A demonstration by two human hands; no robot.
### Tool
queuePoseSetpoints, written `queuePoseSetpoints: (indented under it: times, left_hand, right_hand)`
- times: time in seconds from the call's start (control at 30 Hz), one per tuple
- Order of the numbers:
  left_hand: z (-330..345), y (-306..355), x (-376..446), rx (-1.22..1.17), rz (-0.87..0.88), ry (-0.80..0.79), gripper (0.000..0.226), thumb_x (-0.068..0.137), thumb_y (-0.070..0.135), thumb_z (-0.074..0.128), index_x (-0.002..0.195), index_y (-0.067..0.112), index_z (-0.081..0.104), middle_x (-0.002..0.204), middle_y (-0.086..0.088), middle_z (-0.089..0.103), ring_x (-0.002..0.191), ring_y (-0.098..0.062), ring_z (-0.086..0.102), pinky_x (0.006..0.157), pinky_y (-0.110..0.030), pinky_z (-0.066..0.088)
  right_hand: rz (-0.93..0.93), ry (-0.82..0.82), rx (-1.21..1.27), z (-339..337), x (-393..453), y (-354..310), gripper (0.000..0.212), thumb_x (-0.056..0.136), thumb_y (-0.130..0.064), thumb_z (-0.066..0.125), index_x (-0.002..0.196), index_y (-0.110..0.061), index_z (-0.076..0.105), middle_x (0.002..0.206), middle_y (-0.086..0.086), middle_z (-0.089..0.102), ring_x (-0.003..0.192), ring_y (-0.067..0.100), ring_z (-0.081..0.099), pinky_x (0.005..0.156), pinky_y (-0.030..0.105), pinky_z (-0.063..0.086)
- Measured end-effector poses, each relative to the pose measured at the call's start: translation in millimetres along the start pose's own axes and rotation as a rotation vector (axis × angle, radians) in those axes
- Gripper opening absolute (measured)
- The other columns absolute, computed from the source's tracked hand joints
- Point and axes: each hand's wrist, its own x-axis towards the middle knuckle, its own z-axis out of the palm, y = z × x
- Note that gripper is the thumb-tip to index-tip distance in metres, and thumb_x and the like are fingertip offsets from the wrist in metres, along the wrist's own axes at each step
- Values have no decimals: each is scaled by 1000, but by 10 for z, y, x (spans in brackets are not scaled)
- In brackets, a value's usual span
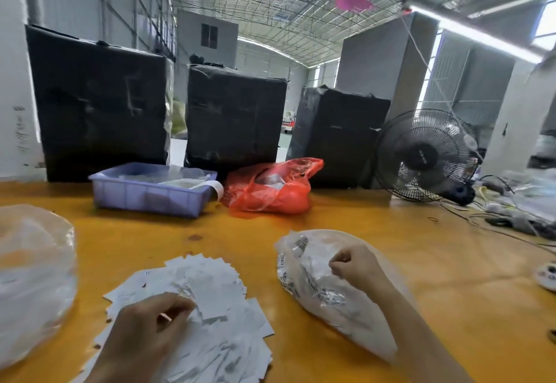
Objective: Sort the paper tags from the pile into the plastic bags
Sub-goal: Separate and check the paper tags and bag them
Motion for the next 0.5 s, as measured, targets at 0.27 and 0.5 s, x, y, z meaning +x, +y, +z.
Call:
queuePoseSetpoints:
  times: [0.27, 0.5]
  left_hand:
    - [15, -19, -10, -3, 66, 22, 61, 49, -17, 84, 62, 41, 71, 77, 34, 64, 56, 13, 56, 51, 0, 42]
    - [26, 14, -13, -4, 24, 85, 50, 52, -16, 82, 69, 29, 74, 72, 34, 64, 60, 12, 58, 59, 0, 43]
  right_hand:
    - [-4, -119, -257, -6, -68, -10, 35, 72, -25, 81, 48, -16, 58, 46, -3, 48, 45, 8, 41, 47, 25, 29]
    - [67, -27, -56, -238, -20, 10, 16, 82, 5, 59, 72, 1, 72, 56, 3, 62, 45, 7, 55, 45, 21, 46]
